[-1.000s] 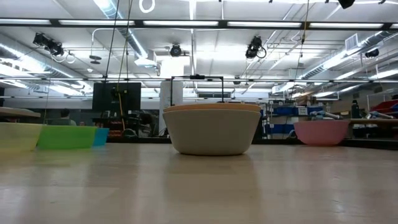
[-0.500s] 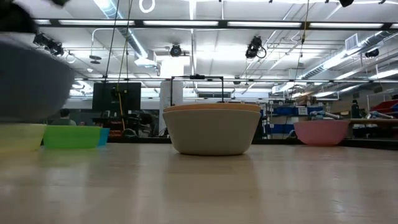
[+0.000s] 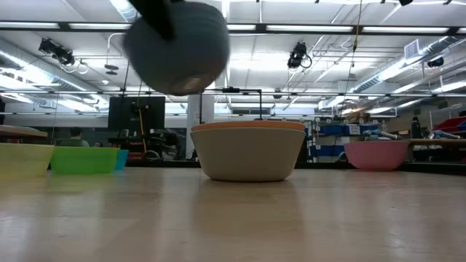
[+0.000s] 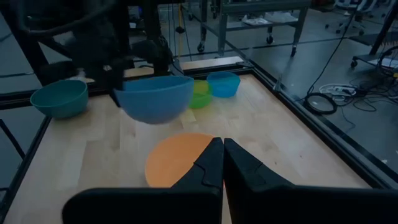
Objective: Nest bowls inside each other
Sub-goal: Stack the blue bowl on top of the orange bowl
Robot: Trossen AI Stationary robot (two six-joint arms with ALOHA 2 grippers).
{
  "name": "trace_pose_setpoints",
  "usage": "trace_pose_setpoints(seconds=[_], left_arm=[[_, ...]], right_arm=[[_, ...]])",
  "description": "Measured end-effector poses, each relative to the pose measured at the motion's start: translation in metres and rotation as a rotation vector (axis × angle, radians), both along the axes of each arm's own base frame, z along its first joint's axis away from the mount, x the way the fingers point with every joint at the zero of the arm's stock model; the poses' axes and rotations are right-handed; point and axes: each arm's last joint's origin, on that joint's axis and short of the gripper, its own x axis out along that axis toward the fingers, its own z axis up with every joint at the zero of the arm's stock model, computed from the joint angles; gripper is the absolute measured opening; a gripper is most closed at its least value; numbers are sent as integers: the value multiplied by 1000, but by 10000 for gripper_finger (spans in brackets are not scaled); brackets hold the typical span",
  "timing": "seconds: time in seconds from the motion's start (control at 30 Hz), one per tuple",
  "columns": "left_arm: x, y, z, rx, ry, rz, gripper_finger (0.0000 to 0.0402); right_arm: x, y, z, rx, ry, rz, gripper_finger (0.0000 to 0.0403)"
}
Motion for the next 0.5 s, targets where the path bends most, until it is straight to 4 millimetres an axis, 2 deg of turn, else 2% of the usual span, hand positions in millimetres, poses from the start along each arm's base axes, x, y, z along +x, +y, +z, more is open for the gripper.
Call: trace_pose_setpoints(seconds=[0.23, 0.5], left_arm=[[36, 34, -16, -32, -12, -98, 3], [64, 44, -48, -81, 16, -158, 3]], right_arm=[[-3, -3, 2, -12, -9, 7, 0], [-6, -4, 4, -27, -13, 13, 0]])
